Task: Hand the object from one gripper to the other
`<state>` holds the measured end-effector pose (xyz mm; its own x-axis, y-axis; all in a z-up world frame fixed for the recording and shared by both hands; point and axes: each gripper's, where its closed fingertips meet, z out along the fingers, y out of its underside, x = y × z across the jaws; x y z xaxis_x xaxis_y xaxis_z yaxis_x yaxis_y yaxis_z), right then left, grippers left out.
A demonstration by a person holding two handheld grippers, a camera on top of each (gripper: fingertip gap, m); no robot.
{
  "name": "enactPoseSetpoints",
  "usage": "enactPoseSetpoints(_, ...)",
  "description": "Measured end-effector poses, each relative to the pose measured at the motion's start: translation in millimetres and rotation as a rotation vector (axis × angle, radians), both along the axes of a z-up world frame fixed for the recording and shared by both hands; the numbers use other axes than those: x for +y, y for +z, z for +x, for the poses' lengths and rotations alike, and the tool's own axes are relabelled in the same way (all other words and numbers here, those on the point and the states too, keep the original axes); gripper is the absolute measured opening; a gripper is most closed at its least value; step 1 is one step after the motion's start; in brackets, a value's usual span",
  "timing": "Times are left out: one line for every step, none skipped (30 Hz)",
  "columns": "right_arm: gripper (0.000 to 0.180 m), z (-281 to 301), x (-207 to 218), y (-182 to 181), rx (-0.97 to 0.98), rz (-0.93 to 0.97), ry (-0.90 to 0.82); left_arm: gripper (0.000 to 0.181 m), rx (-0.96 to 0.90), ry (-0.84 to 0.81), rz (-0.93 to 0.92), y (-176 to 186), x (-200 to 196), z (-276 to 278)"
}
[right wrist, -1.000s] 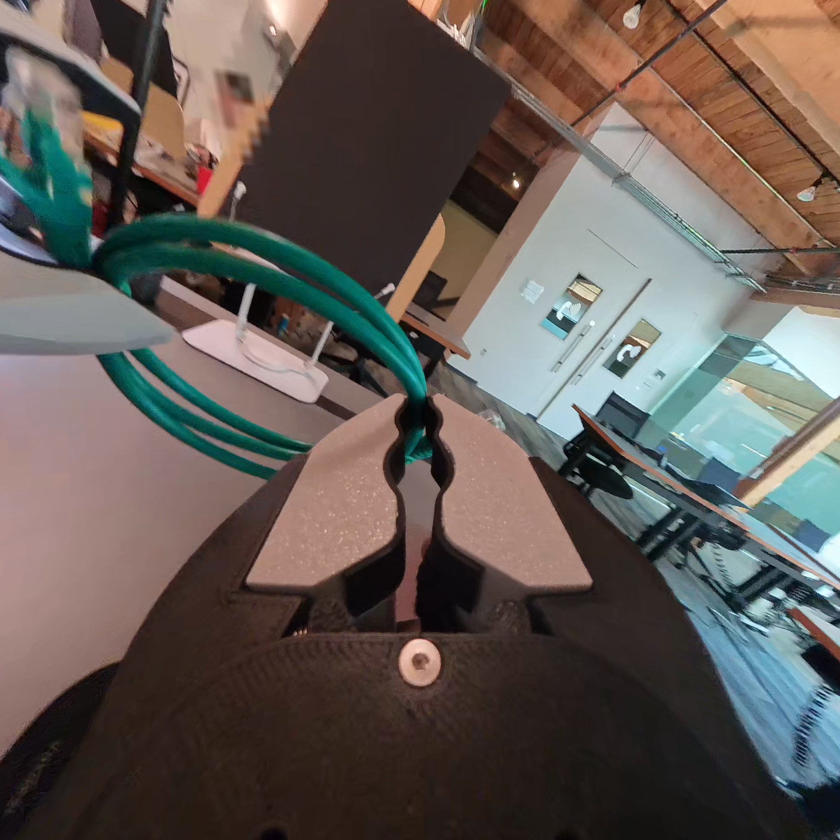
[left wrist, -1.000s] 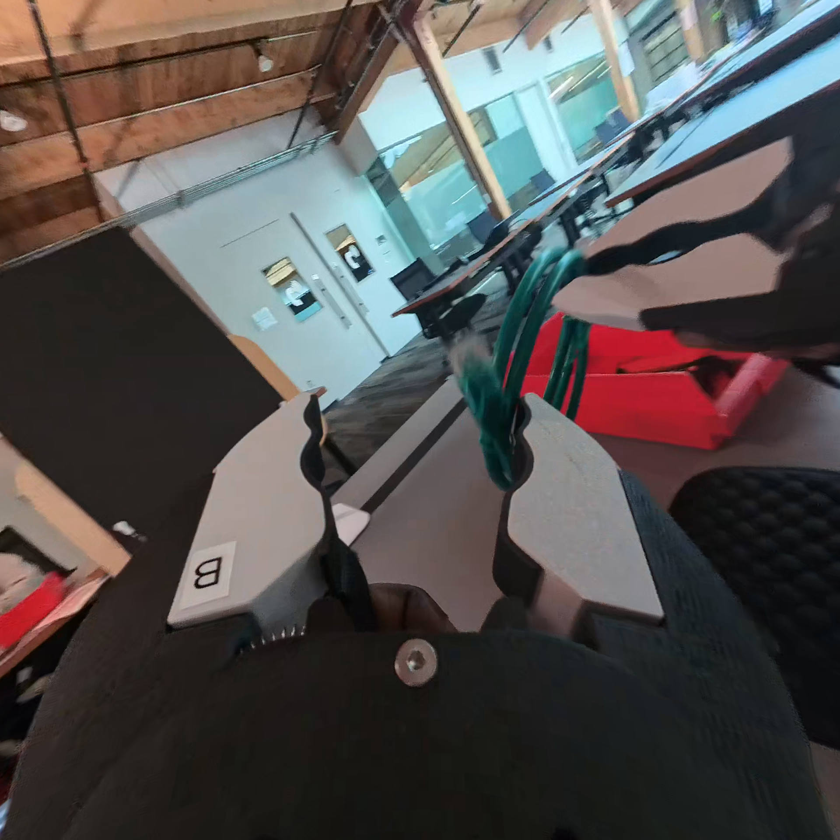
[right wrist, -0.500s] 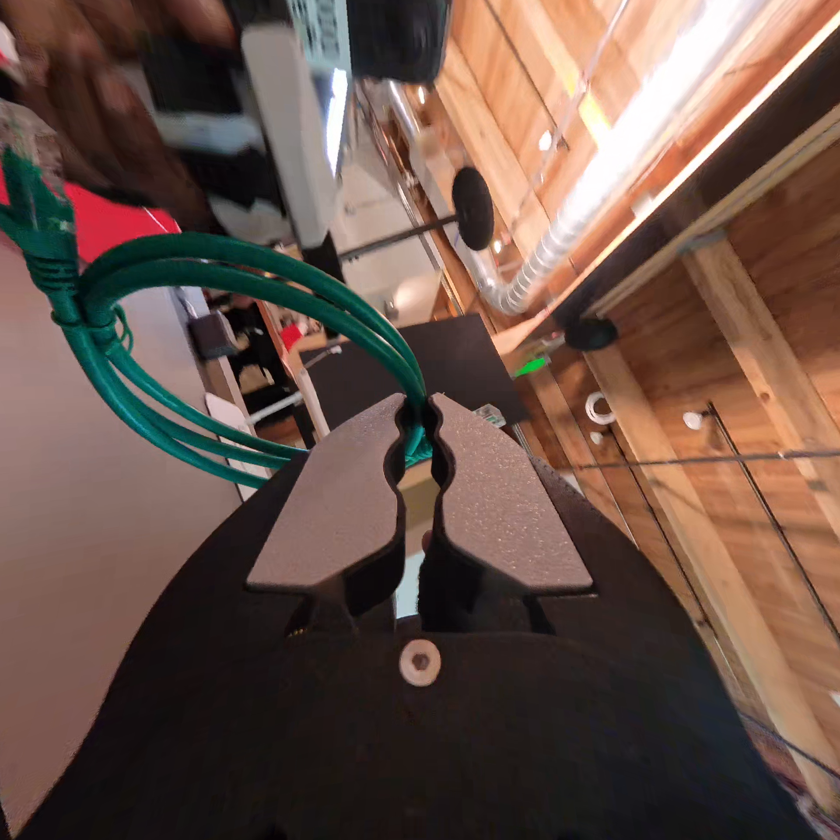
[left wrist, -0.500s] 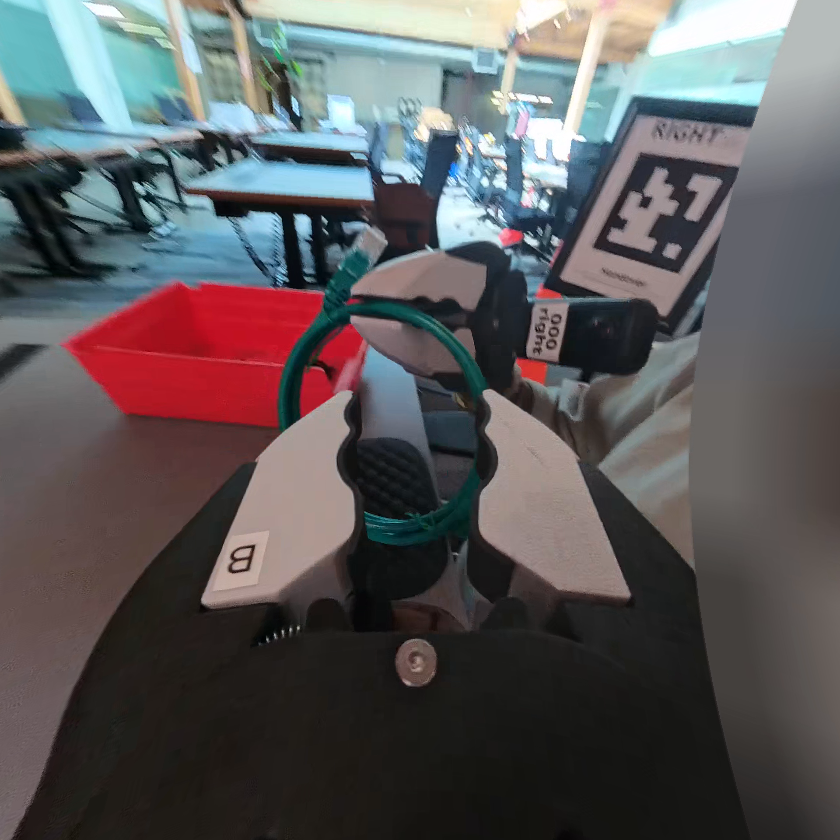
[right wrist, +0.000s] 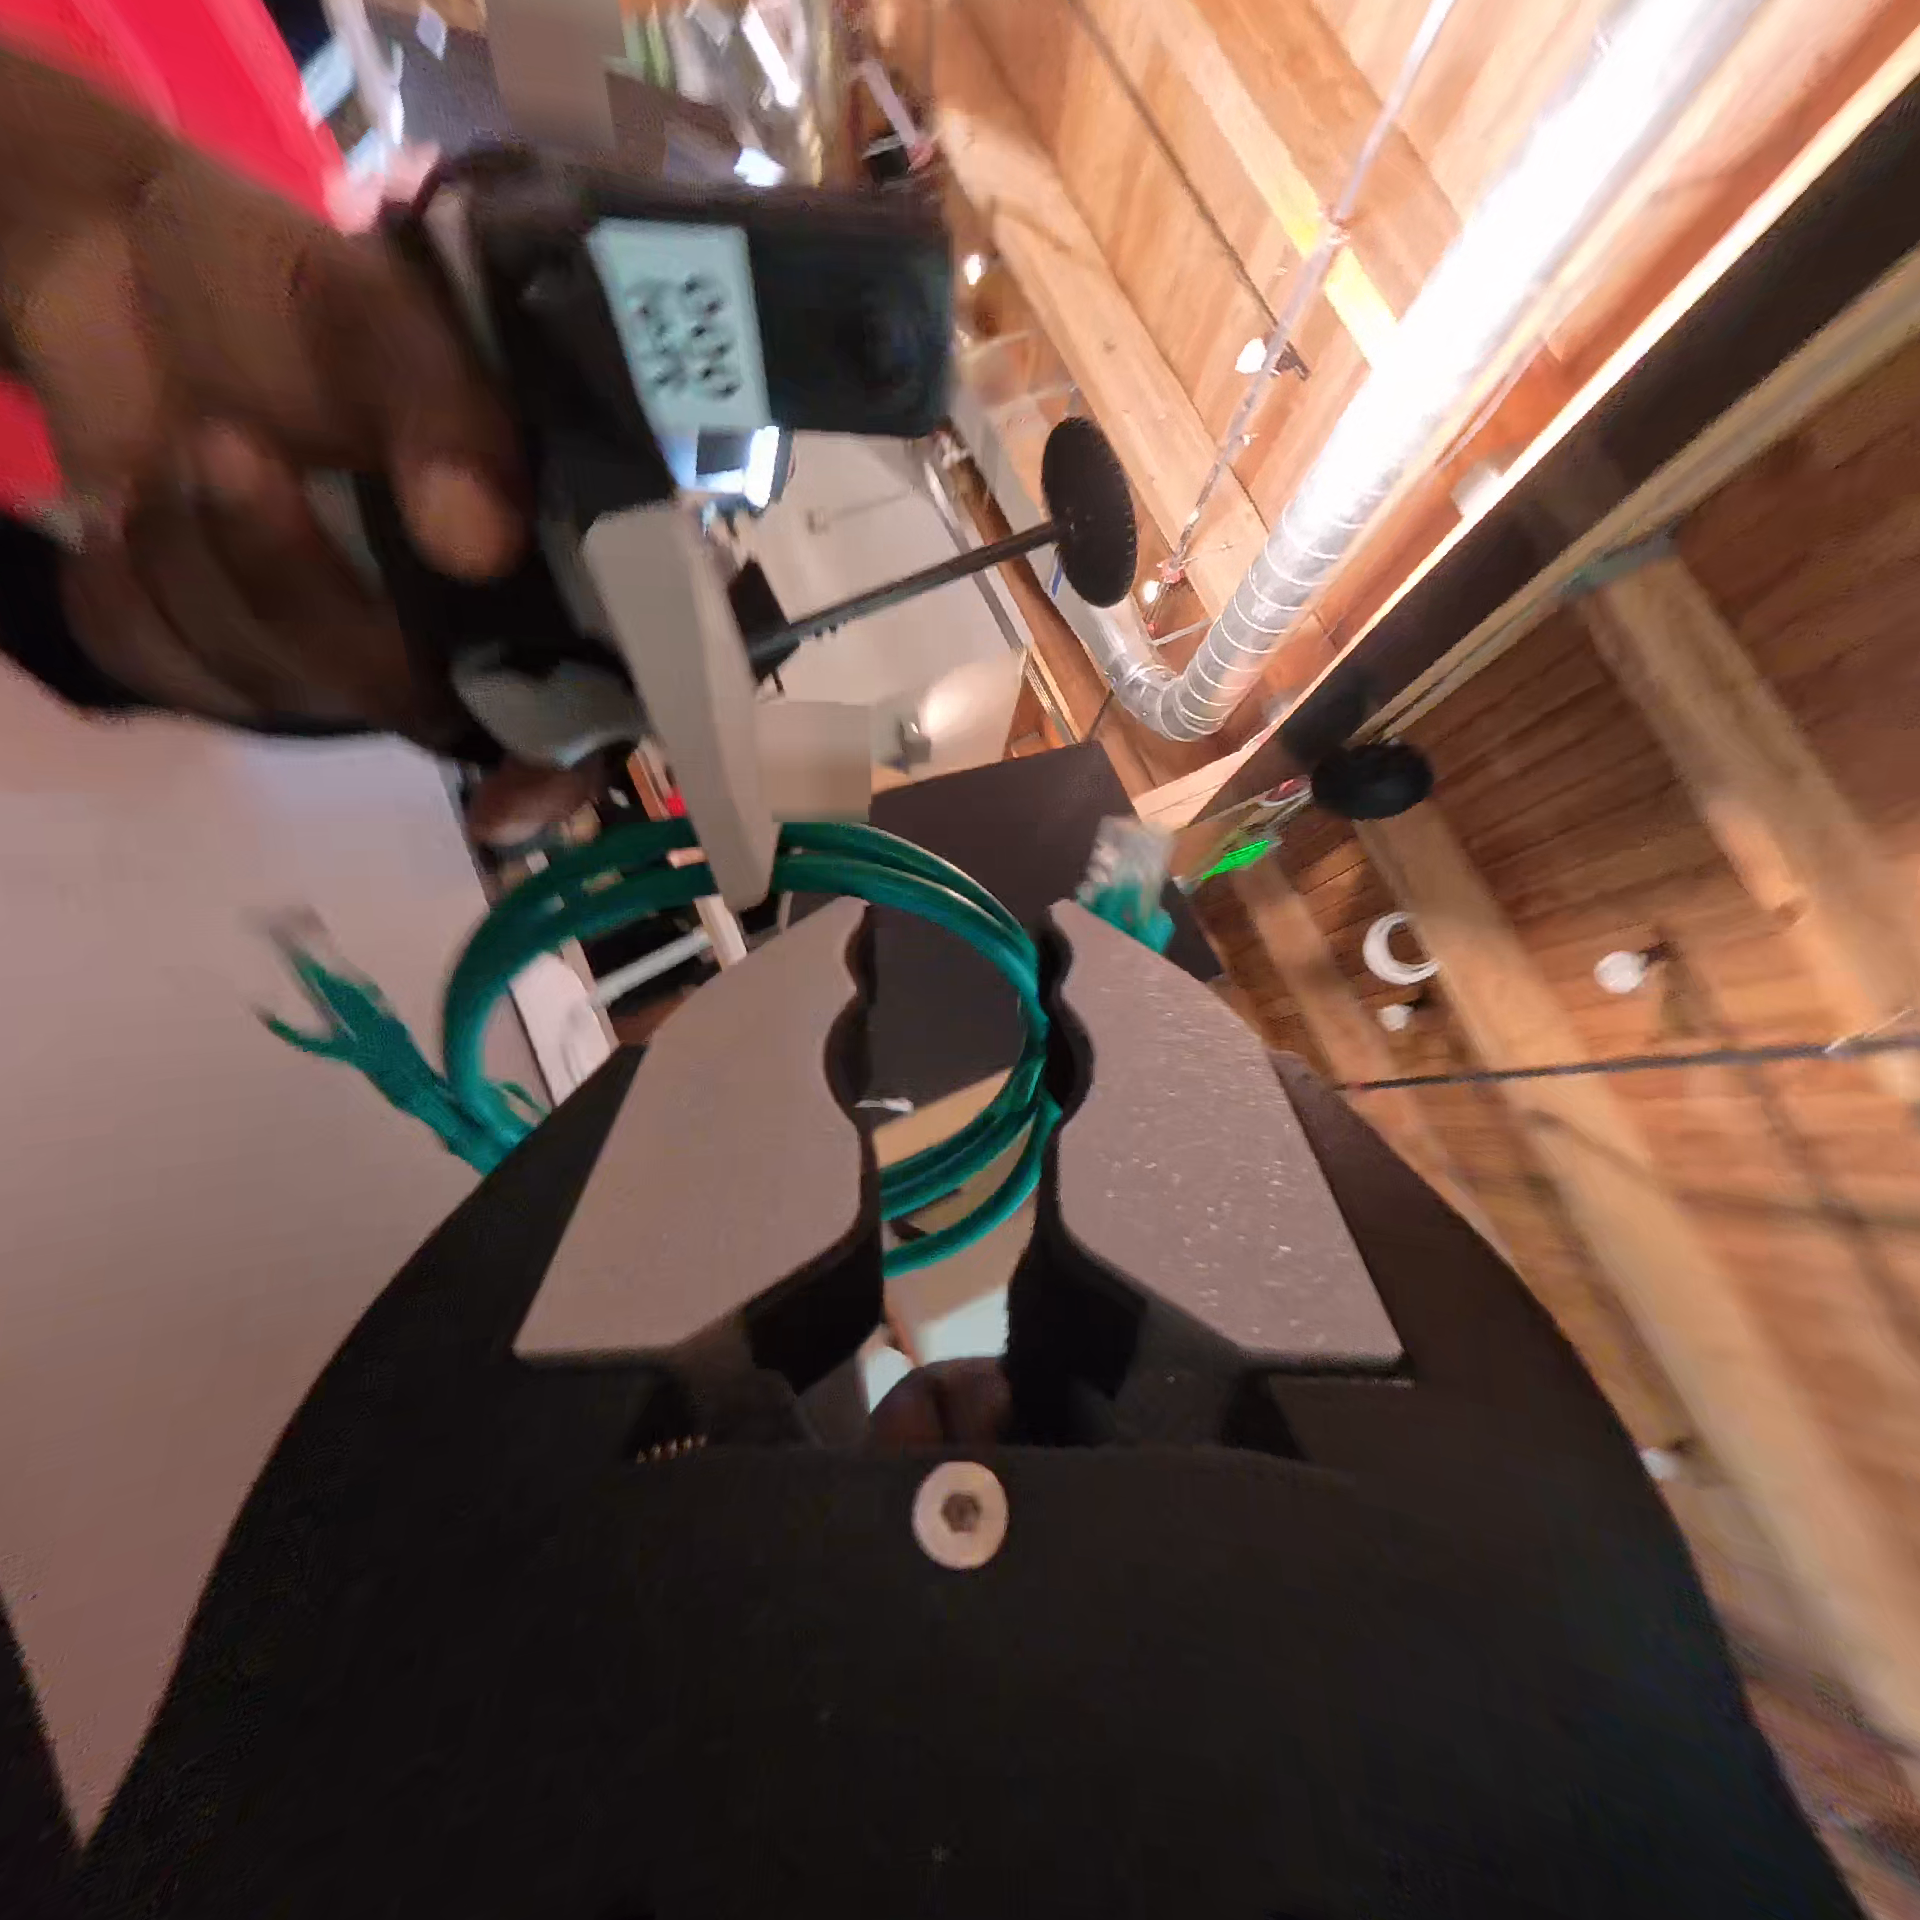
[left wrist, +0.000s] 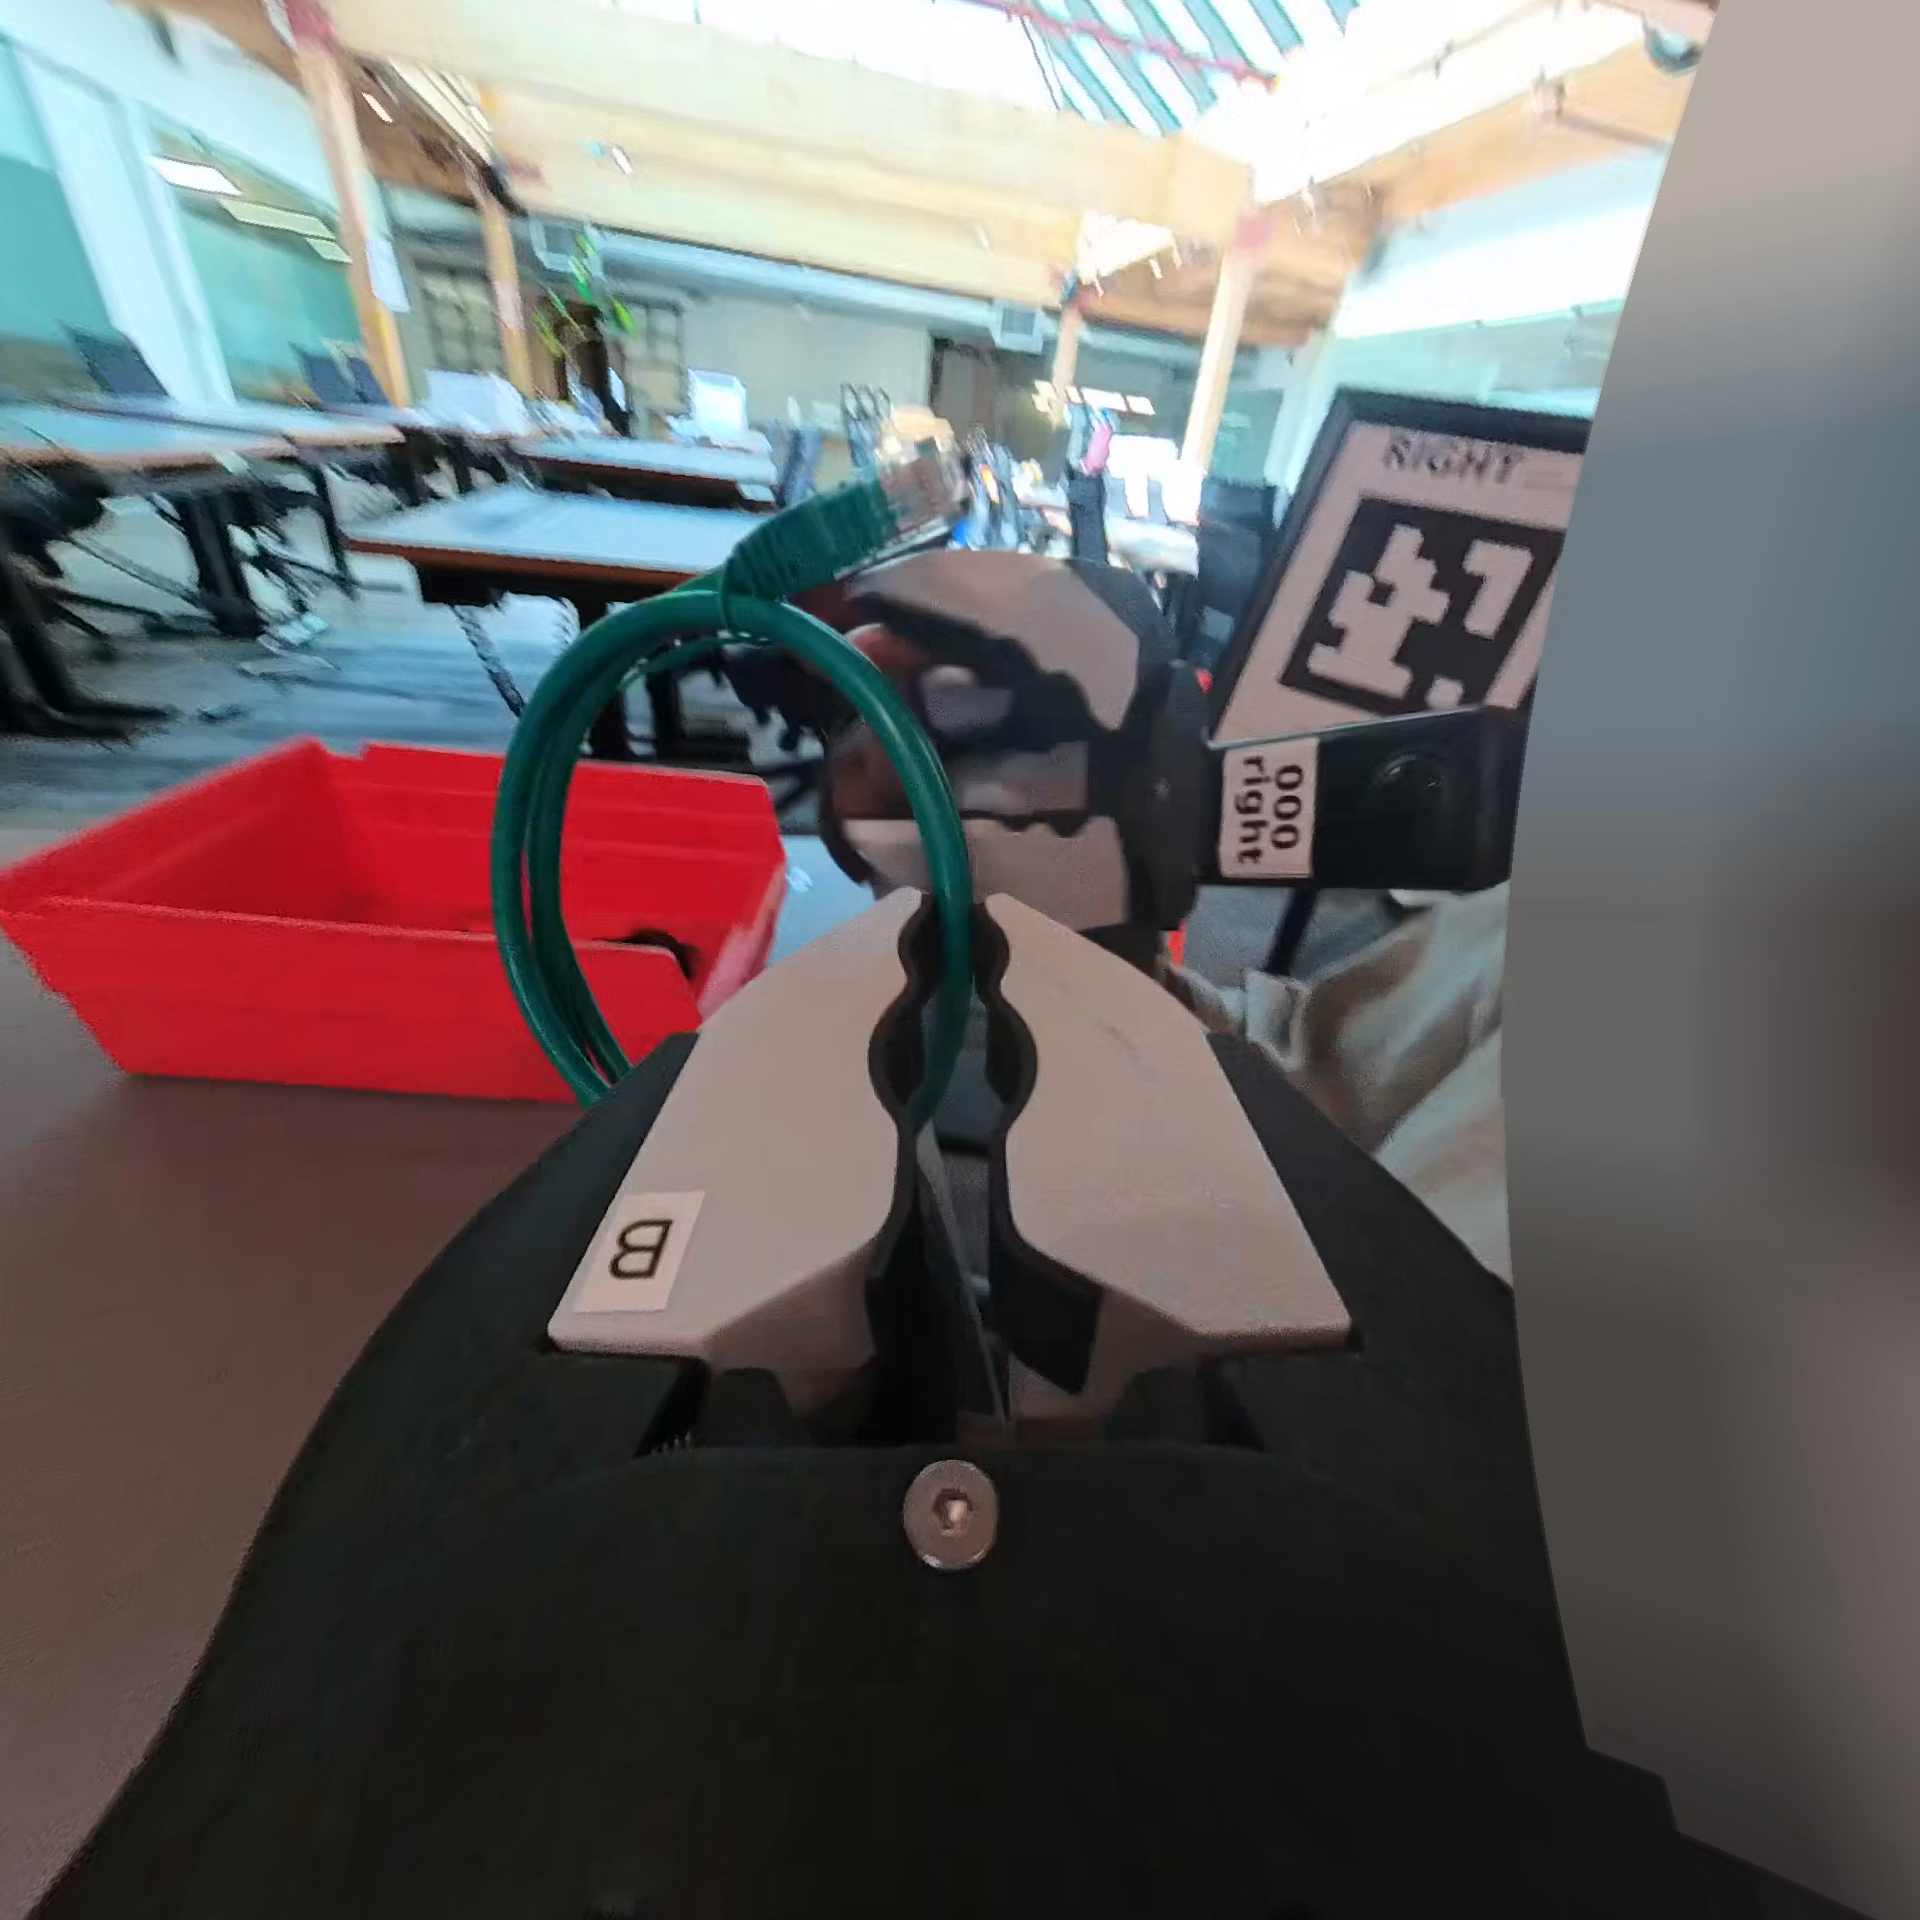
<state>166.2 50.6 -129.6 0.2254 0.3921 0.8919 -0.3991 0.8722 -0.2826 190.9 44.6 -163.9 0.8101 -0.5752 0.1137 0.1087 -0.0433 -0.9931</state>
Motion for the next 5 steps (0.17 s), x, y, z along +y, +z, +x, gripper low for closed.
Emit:
enactPoseSetpoints(0.039,6,1,8,0.009,-0.073,0.049,0.006,-0.029,0.038,0.039,7,1,-8)
enactPoseSetpoints(0.043,13,1,17,0.026,-0.139,0.106,0.006,-0.062,0.087,0.08,14,2,-18)
enactPoseSetpoints(0.041,21,3,26,0.038,-0.232,0.179,0.006,-0.08,0.135,0.132,21,1,-28)
enactPoseSetpoints(0.03,25,8,34,0.009,-0.373,0.253,0.006,-0.074,0.171,0.2,27,0,-36)
enactPoseSetpoints(0.017,22,12,37,-0.093,-0.549,0.331,0.006,-0.056,0.198,0.262,33,-3,-39)
